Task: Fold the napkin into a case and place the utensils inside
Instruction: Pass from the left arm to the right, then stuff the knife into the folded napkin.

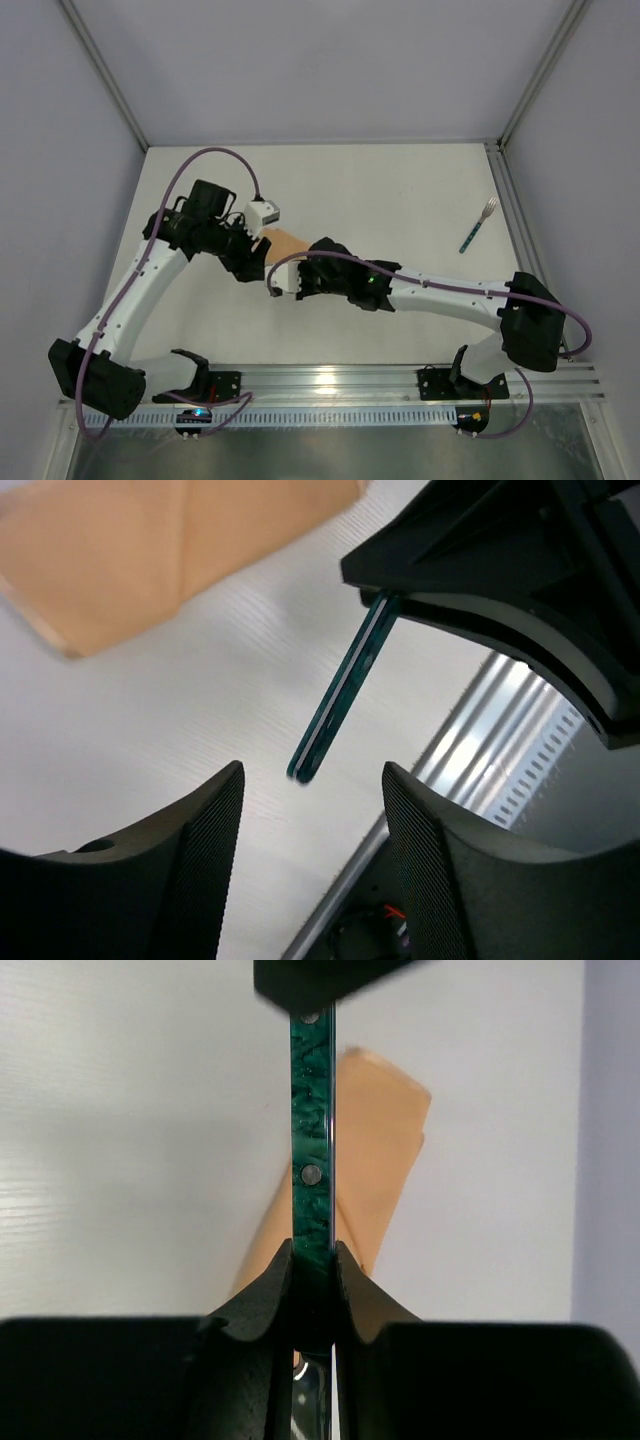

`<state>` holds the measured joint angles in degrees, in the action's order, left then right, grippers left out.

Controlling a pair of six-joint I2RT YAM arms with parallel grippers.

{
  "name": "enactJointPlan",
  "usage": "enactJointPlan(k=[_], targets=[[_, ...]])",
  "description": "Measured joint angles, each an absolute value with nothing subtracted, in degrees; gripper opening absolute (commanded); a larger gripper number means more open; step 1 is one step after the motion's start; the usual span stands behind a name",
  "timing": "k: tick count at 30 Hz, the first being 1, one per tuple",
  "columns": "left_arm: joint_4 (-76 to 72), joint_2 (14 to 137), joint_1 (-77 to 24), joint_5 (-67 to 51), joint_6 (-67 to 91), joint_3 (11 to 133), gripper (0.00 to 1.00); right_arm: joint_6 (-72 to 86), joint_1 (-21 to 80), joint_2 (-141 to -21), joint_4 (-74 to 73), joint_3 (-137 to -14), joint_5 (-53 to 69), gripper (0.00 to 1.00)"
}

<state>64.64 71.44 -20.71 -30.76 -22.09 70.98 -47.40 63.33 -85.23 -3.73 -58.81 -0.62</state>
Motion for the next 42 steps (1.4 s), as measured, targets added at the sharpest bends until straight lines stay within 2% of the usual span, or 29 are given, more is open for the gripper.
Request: enactJointPlan(k=[2,6,7,11,15,23,34,42], targets=[[61.8,69.5,-20.7,-28.0,-20.1,71.0,0.66,-42.5,61.7,-85.7,-6.9,-58.8,-0.7,0.04],[55.8,66.8,-20.7,-21.7,-16.9,70.9,0.68,-34.0,56.4,-89.0,-13.1,-58.8,0.3,0.04],[54.2,66.7,-20.7,-20.3,-16.5,70.7,0.67,-31.8,54.8,-90.2,-14.5,-59.0,1.0,0.04],[46.5,69.2,-20.7,-13.5,-14.9,68.0,0.54,-23.4,49.6,-96.4,-18.9,-61.3,3.0,0.04],[39.3,77.3,-20.7,-8.2,-14.3,65.5,0.53,-18.6,48.5,-100.8,-21.2,-65.2,4.1,0.04],[31.1,90.9,-20.7,-3.2,-13.4,65.1,0.53,-13.2,47.1,-104.3,-23.7,-68.7,6.4,0.04],[25.7,96.6,-20.6,0.6,-12.9,64.8,0.52,-12.1,45.6,-106.3,-27.0,-70.7,6.9,0.04],[24.5,99.3,-20.5,0.9,-12.6,64.6,0.38,-11.7,45.0,-110.5,-30.0,-75.9,7.3,0.04]])
